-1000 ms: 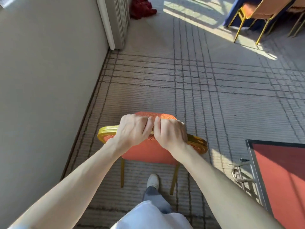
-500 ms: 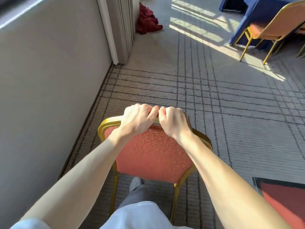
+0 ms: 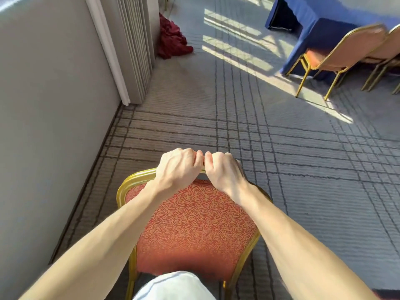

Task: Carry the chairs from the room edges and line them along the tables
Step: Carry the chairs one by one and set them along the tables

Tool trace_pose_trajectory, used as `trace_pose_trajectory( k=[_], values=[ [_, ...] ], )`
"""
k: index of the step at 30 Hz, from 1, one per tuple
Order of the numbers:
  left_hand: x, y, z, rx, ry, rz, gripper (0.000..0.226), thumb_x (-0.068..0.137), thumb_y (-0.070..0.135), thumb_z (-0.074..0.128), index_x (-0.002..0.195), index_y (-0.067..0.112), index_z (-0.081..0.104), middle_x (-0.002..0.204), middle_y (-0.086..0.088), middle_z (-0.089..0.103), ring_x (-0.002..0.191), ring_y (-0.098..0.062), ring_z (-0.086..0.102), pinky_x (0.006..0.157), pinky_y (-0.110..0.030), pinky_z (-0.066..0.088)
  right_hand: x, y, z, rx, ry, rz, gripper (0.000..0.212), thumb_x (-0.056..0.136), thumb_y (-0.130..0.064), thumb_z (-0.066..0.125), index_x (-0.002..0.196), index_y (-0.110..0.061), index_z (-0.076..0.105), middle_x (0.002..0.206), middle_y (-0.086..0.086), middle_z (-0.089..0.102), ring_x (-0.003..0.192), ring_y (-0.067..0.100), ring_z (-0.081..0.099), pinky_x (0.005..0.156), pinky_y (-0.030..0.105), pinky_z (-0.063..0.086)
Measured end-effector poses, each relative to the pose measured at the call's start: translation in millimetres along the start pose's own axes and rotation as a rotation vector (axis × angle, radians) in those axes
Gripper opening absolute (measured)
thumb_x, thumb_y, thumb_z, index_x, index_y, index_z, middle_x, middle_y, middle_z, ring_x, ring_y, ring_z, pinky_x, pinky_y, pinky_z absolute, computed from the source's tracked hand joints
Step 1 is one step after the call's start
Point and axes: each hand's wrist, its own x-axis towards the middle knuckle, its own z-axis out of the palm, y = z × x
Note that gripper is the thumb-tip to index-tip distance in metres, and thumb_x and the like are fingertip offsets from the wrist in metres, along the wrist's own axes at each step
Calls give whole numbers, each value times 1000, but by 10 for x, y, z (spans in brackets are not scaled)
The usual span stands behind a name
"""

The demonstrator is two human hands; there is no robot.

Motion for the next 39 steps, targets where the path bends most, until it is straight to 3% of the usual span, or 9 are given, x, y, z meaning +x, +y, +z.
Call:
trace_pose_trajectory(
  k=[2,7,10,13,16,20,25,31,39],
  values=[
    [315,-52,3,-6,-19,40,45,102,38,26,69,14,43,62,-2,55,72,-30,63,61,-38,46,308,110,-7,-32,-31,-14,61,101,-39,19,85,-8,69,90,14,73,90,36,66,65,34,39],
    [1143,-127,-115,-29,12,111,40,102,37,26,72,15,41,65,-5,58,70,-30,61,61,-38,47,1077,244,-261,37,-22,47,60,105,-36,27,81,-2,70,85,24,71,86,40,67,75,40,49],
    [1522,-154,-228,-23,73,111,45,100,42,25,73,14,47,59,-2,55,66,-27,61,54,-33,36,1400,269,-437,-8,73,13,58,105,-36,30,78,-3,70,77,20,70,77,38,67,65,38,48],
    [1792,-156,-324,-104,93,124,43,103,35,37,64,18,42,55,0,52,55,-25,55,50,-31,40,1617,319,-525,-60,187,-56,58,104,-35,31,70,-6,68,65,14,68,60,34,66,51,31,43],
    [1975,-204,-247,-159,90,67,56,102,35,40,49,19,30,43,1,44,46,-23,51,48,-31,38,1778,415,-417,-85,193,-80,61,102,-37,24,69,-8,68,61,11,68,55,34,65,49,34,49],
    [2167,-380,132,-109,62,8,57,97,36,37,46,13,26,36,5,35,38,-20,43,43,-29,30,2012,631,-120,-98,130,-150,55,99,-30,31,61,-11,65,52,8,63,46,32,61,48,26,30],
    [2730,-552,622,-110,16,6,54,98,33,37,47,15,30,36,7,32,35,-18,38,43,-22,19,2656,1041,157,-49,19,-145,63,97,-37,18,61,-13,64,52,6,63,45,29,59,47,28,36],
    [3563,-793,589,-167,74,-36,52,99,34,37,49,22,25,38,7,36,39,-18,38,39,-28,29,3596,1196,119,62,2,-213,58,98,-36,27,53,-15,58,45,2,57,37,23,48,42,27,36],
    [4913,-819,423,-166,149,-121,56,99,40,40,48,18,29,40,4,41,42,-15,37,49,-31,27,4945,1518,-188,124,1,-190,50,98,-38,34,55,-15,44,54,9,61,50,28,56,49,31,40]
  ],
)
